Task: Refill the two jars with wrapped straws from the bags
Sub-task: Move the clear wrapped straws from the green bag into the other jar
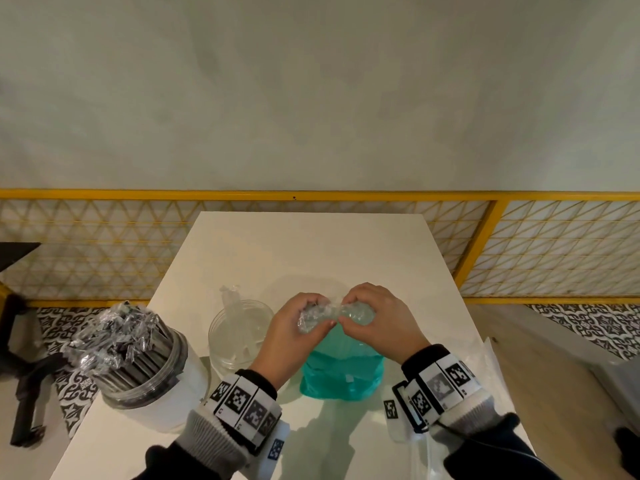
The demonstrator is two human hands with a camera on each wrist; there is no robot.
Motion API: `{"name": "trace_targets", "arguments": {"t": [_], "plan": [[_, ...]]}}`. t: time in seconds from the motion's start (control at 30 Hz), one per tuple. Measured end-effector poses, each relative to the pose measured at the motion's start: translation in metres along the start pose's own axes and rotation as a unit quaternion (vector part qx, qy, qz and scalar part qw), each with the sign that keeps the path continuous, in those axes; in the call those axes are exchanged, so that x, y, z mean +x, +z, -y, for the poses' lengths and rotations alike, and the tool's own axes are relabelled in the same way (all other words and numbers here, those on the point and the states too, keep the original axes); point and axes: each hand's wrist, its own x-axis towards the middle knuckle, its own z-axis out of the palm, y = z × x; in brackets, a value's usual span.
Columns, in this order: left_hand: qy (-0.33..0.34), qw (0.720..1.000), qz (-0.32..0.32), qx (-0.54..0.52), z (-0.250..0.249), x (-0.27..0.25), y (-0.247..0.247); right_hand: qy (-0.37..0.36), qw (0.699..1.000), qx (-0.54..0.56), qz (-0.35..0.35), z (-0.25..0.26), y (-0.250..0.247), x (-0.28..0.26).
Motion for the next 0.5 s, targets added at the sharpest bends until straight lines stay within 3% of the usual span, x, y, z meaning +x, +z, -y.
{"name": "trace_targets", "arguments": {"t": [0.17, 0.5], "plan": [[0.019, 1.000, -0.003, -0.013, -0.006, 0.000, -0.001, -0.020, 0.999, -0.004, 0.025, 0.004, 0.004, 0.000], [0.003, 0.998, -0.038, -0.049, -0.041, 0.013, -0.022, -0.015, 0.999, -0.044, -0.010, 0.005, 0.013, 0.005]]}}
